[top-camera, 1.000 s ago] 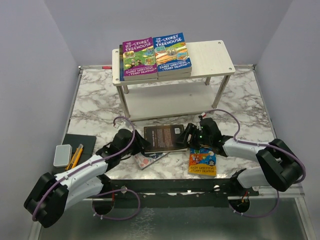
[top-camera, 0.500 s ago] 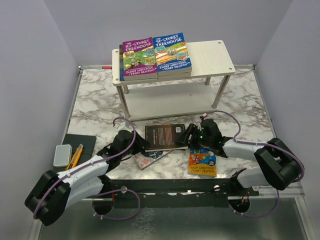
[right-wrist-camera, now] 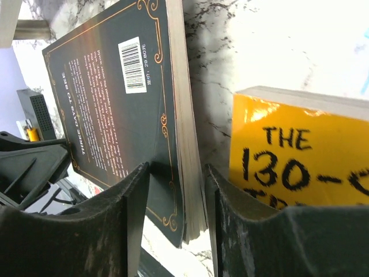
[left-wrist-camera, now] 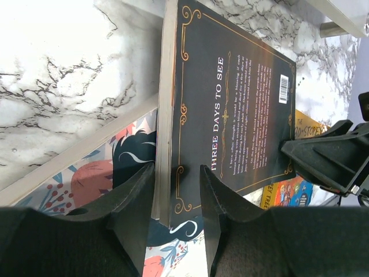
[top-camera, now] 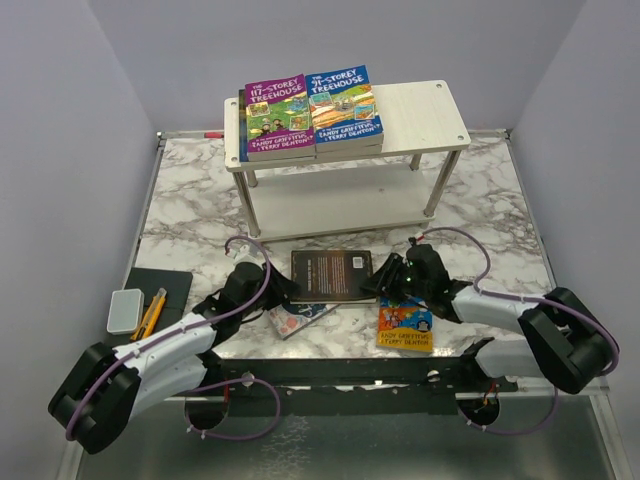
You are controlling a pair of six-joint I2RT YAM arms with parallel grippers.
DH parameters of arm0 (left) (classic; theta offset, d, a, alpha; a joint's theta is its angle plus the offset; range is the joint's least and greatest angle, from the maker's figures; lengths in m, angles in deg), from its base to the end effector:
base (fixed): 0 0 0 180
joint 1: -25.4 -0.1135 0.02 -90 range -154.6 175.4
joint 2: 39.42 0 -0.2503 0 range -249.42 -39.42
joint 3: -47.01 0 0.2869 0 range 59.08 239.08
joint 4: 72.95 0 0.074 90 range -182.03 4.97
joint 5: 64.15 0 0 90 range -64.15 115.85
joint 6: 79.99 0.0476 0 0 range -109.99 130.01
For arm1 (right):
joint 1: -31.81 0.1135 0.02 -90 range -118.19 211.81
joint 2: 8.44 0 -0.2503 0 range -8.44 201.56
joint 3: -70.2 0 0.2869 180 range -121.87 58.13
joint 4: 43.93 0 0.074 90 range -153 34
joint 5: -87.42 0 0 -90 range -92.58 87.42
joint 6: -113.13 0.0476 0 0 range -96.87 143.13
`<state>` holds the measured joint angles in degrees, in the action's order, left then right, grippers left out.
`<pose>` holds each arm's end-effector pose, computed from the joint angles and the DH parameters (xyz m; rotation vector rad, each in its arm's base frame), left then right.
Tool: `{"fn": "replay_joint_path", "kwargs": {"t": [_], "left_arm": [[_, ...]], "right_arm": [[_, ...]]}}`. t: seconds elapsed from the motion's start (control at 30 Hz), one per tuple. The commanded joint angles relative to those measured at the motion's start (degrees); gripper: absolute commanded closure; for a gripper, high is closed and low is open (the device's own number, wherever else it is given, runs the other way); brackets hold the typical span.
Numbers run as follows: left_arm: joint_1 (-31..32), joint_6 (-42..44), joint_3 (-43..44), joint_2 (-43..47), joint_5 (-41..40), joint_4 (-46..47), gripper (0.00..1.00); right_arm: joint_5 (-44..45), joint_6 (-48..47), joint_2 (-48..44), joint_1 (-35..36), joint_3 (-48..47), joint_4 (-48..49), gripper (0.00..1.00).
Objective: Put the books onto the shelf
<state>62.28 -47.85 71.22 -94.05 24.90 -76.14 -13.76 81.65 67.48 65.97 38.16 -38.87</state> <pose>0.1795 -0.1337 0.1050 -0.4307 2.2698 -0.8983 0.2099 0.1536 0.0818 0.4072 2.4342 1.0207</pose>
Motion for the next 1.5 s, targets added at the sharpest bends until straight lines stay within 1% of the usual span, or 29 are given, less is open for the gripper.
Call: {"fn": "replay_joint_path", "kwargs": {"t": [0.0,0.13,0.23,0.37,0.53,0.6,0.63,0.8,0.83,0.9,1.07,1.17,1.33,1.47], "left_arm": [[0.81,0.15,-2.82,-0.15,0.15,-5.83,0.6],[0.84,-0.1,-2.78,0.05,0.86,-5.83,0.6],[0.98,0.06,-2.58,-0.03,0.94,-5.81,0.6],[1.29,0.12,-2.56,-0.12,2.62,-5.81,0.6],[1.45,-0.18,-2.96,0.18,2.66,-5.81,0.6],[1.62,-0.3,-3.0,0.35,2.62,-5.81,0.6],[1.69,-0.37,-3.0,0.4,2.7,-5.81,0.6],[1.92,-0.55,-3.01,1.0,2.67,-6.43,0.59],[1.88,-0.58,-3.0,1.28,2.63,-6.69,0.58],[1.92,-0.59,-2.92,1.87,2.45,-7.24,0.55],[1.94,-0.57,-2.15,4.17,2.19,-10.48,0.42],[1.9,-1.35,-2.39,5.93,4.09,-11.59,0.34],[2.04,-3.81,-3.33,8.69,9.33,-12.76,0.31],[2.23,-6.8,-4.91,12.18,11.76,-13.11,0.29]], "right_arm": [[2.26,-0.04,-4.44,0.39,2.59,-7.29,0.55],[1.71,0.1,-8.8,0.39,3.38,-7.7,0.57],[-0.06,0.25,-10.45,0.39,3.95,-5.77,0.59],[-1.06,0.87,-10.43,0.39,4.67,-3.5,0.59],[0.75,0.96,-9.96,0.39,4.15,-5.15,0.59],[0.78,0.9,-9.81,0.39,4.15,-4.85,0.64],[0.57,0.85,-9.63,0.39,3.98,-4.9,0.69],[0.26,0.81,-10.97,0.39,3.88,-5.4,0.96],[0.32,0.68,-11.58,0.39,3.82,-5.9,0.99],[0.5,0.51,-13.36,0.39,3.72,-7.08,1.0],[1.47,1.23,-19.95,0.35,3.37,-11.57,1.0],[2.1,2.52,-24.61,0.37,3.36,-14.16,1.0],[3.31,4.78,-32.27,0.39,3.43,-18.37,1.0],[4.77,6.85,-36.14,0.39,3.32,-20.91,1.0]]}}
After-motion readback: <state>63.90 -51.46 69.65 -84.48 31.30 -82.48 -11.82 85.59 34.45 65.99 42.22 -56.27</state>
